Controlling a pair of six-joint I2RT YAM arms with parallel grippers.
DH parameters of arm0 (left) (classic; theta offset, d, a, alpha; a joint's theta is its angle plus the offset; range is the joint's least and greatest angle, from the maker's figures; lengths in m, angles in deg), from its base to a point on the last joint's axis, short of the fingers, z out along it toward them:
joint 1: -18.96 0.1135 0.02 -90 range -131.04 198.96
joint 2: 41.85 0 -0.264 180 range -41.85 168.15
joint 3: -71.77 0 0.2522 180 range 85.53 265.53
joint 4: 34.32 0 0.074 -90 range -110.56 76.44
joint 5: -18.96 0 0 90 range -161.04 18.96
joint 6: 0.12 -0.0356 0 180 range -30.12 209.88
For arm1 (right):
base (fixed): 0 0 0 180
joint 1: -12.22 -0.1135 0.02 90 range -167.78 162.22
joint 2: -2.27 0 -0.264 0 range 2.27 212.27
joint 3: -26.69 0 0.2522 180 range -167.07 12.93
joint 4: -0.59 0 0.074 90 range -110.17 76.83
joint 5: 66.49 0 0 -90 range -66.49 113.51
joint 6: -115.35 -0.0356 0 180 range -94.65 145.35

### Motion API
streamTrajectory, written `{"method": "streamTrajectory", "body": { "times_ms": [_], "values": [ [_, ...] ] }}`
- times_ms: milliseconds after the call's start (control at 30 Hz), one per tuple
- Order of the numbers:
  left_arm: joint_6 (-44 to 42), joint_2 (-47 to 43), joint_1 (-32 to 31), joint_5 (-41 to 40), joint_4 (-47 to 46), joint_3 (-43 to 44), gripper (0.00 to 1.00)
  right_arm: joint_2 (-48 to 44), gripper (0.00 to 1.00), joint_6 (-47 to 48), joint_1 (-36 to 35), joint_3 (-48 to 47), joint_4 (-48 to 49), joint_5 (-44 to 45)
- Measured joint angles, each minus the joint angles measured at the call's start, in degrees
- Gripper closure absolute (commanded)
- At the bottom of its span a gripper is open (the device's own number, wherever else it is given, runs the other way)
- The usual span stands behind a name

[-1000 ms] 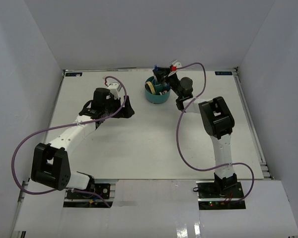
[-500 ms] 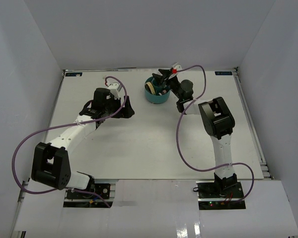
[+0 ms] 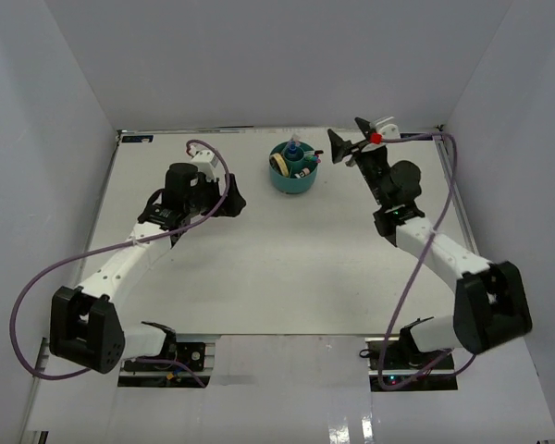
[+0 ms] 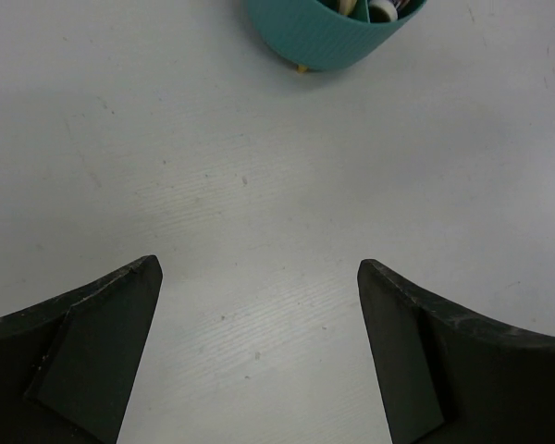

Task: Sort the stationery into containers
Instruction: Reset both arms

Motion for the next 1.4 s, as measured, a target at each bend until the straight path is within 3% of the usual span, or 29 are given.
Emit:
{"method": "streamTrajectory", "body": {
  "times_ms": [300, 367, 433, 600, 800, 1067, 1400],
  "values": [
    [-1.81, -11.8, 0.17, -9.68, -1.75, -1.18, 0.02, -34.42, 0.13, 1.33, 0.9, 13.16, -26.38, 17.68],
    [-2.23, -14.47, 0.39, -11.47, -2.73, -1.79, 0.02, -41.48, 0.01, 0.04, 0.9, 16.33, -31.78, 21.18],
    [-2.67, -17.46, 0.5, -13.18, -3.23, -2.49, 0.02, -48.81, 0.1, -1.05, 0.9, 19.23, -36.92, 24.06],
    [-3.85, -25.75, 0.76, -16.83, -4.85, -4.85, 0.02, -62.55, 0.1, -4.31, 0.9, 20.79, -49.16, 27.41],
    [-4.72, -35.04, 0.76, -20.13, -5.4, -8.13, 0.02, -67.91, 0.1, -6.16, 0.9, 20.83, -59.84, 26.71],
    [-5.42, -45.33, 0.76, -23.67, -4.79, -14.14, 0.02, -72.43, 0.1, -6.64, -0.61, 22.77, -61.53, 25.49],
    [-5.25, -45.05, 0.76, -24.74, -4.11, -19.76, 0.02, -76.22, 0.1, -4.42, -1.53, 24.5, -60.33, 21.35]
  ]
}}
